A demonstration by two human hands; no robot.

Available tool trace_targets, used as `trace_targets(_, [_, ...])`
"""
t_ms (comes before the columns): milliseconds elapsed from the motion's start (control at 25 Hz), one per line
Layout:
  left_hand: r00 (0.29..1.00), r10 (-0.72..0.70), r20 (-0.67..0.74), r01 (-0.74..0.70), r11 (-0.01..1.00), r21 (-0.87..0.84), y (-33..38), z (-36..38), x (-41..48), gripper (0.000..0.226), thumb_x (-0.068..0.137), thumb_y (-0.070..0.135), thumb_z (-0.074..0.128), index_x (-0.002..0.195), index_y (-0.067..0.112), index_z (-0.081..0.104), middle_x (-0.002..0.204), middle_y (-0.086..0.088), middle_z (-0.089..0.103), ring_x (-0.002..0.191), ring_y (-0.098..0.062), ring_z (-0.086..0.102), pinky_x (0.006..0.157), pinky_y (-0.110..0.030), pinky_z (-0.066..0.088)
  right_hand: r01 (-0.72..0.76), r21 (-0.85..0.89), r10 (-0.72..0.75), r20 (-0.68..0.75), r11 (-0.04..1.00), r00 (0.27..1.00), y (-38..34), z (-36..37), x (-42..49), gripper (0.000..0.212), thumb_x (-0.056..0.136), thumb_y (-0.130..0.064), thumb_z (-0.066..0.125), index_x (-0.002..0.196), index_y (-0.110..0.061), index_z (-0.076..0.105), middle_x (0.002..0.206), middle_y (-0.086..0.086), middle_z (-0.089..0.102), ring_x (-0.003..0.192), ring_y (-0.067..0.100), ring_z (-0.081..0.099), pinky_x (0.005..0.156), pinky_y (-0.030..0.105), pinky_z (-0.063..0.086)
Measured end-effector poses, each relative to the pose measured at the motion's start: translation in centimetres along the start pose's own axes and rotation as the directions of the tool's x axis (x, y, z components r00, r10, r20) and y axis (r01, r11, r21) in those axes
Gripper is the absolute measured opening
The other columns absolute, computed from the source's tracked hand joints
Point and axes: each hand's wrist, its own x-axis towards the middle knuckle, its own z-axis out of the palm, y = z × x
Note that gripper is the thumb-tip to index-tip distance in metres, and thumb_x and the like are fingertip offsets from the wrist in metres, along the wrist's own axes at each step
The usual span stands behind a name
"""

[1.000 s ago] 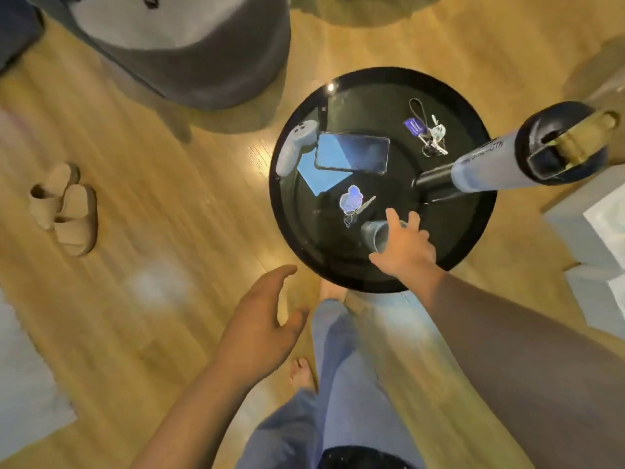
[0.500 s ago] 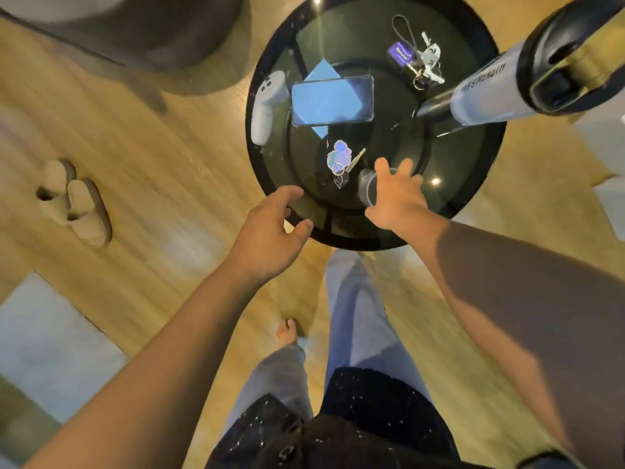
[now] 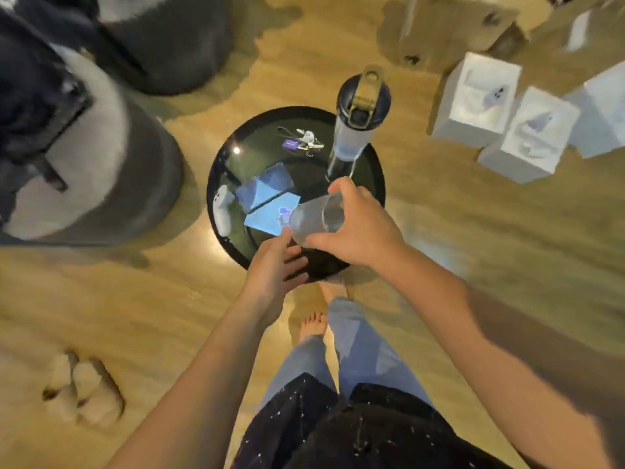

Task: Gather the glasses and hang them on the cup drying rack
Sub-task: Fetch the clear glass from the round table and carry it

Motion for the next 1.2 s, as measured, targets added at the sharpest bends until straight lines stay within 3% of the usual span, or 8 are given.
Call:
trace_targets(200, [0.894, 0.055, 0.445, -0.056, 0.998, -0.010, 3.4, 7.6, -7.4, 0.056, 0.092, 0.053, 0.052, 0.121, 0.005, 0.059, 0.119, -0.023, 0.059, 0.112, -0.042, 0.060, 0.096, -0.050, 0.050, -0.032, 0.249, 0.104, -0.280, 0.968, 0.954, -0.6, -10.6, -13.3, 0.077, 0.049, -0.063, 0.081, 0.112, -0.040, 0.041, 0.102, -0.016, 0.051, 0.083, 0.003, 0.054, 0.066, 0.029, 0.041])
trace_targets(280, [0.767, 0.059, 0.639, -0.087, 0.996, 0.012, 3.0, 11.4, -10.9, 0.047, 0.092, 0.049, 0.055, 0.108, 0.006, 0.066, 0.116, -0.018, 0.064, 0.104, -0.035, 0.065, 0.089, -0.047, 0.052, -0.058, 0.326, 0.166, -0.314, 0.944, 0.935, 0.4, -14.4, -19.2, 0.075, 0.046, -0.066, 0.078, 0.108, -0.047, 0.041, 0.101, -0.016, 0.052, 0.080, 0.001, 0.055, 0.063, 0.027, 0.043])
trace_targets(400, [0.571, -0.008, 0.821, -0.175, 0.976, 0.131, -0.6, 16.4, -17.7, 0.056, 0.088, 0.049, 0.059, 0.125, 0.008, 0.063, 0.124, -0.014, 0.067, 0.108, -0.030, 0.067, 0.097, -0.050, 0.048, -0.024, 0.469, 0.249, -0.423, 0.883, 0.872, 3.2, -17.4, -30.0, 0.083, 0.052, -0.063, 0.079, 0.124, -0.050, 0.040, 0.108, -0.013, 0.053, 0.089, 0.006, 0.061, 0.071, 0.027, 0.051])
trace_targets(560, [0.262, -0.153, 0.953, -0.271, 0.936, 0.224, -8.4, 21.8, -26.7, 0.060, 0.078, 0.052, 0.072, 0.126, 0.017, 0.065, 0.123, -0.008, 0.067, 0.099, -0.024, 0.069, 0.092, -0.046, 0.053, 0.136, 0.637, 0.411, -0.630, 0.759, 0.659, 8.1, -17.8, -44.6, 0.070, 0.072, -0.052, 0.080, 0.128, -0.052, 0.038, 0.120, -0.012, 0.053, 0.110, 0.002, 0.055, 0.079, 0.026, 0.049])
trace_targets(720, [-0.029, -0.320, 0.947, -0.392, 0.875, 0.284, -20.8, 26.0, -37.8, 0.054, 0.084, 0.045, 0.071, 0.131, 0.020, 0.061, 0.130, -0.008, 0.064, 0.113, -0.026, 0.064, 0.085, -0.038, 0.054, 0.202, 0.637, 0.532, -0.747, 0.743, 0.399, 13.6, -14.8, -61.7, 0.078, 0.065, -0.064, 0.075, 0.133, -0.047, 0.040, 0.118, -0.017, 0.056, 0.098, -0.012, 0.058, 0.073, 0.020, 0.048])
trace_targets(840, [-0.157, -0.420, 0.894, -0.470, 0.828, 0.306, -30.7, 27.9, -45.6, 0.038, 0.096, 0.033, 0.056, 0.133, 0.024, 0.059, 0.131, -0.004, 0.064, 0.118, -0.022, 0.061, 0.088, -0.041, 0.054, 0.220, 0.661, 0.611, -0.749, 0.718, 0.255, 17.6, -11.2, -73.0, 0.081, 0.064, -0.067, 0.073, 0.134, -0.044, 0.040, 0.117, -0.010, 0.062, 0.100, 0.003, 0.065, 0.078, 0.027, 0.055])
trace_targets(960, [-0.166, -0.465, 0.870, -0.526, 0.788, 0.321, -38.1, 29.1, -50.7, 0.038, 0.094, 0.032, 0.058, 0.131, 0.023, 0.061, 0.130, -0.007, 0.065, 0.119, -0.024, 0.060, 0.089, -0.045, 0.054, 0.210, 0.681, 0.661, -0.732, 0.702, 0.163, 20.7, -8.1, -80.8, 0.079, 0.065, -0.070, 0.071, 0.133, -0.042, 0.042, 0.113, -0.010, 0.066, 0.103, 0.009, 0.065, 0.091, 0.044, 0.053])
trace_targets(1200, [-0.072, -0.509, 0.858, -0.664, 0.666, 0.340, -51.3, 33.9, -58.3, 0.054, 0.085, 0.041, 0.061, 0.133, 0.016, 0.058, 0.130, -0.015, 0.063, 0.116, -0.033, 0.060, 0.093, -0.052, 0.049, 0.279, 0.685, 0.719, -0.695, 0.673, -0.026, 28.3, -5.0, -92.9, 0.081, 0.063, -0.065, 0.072, 0.134, -0.032, 0.050, 0.110, -0.014, 0.067, 0.095, -0.001, 0.066, 0.084, 0.030, 0.053])
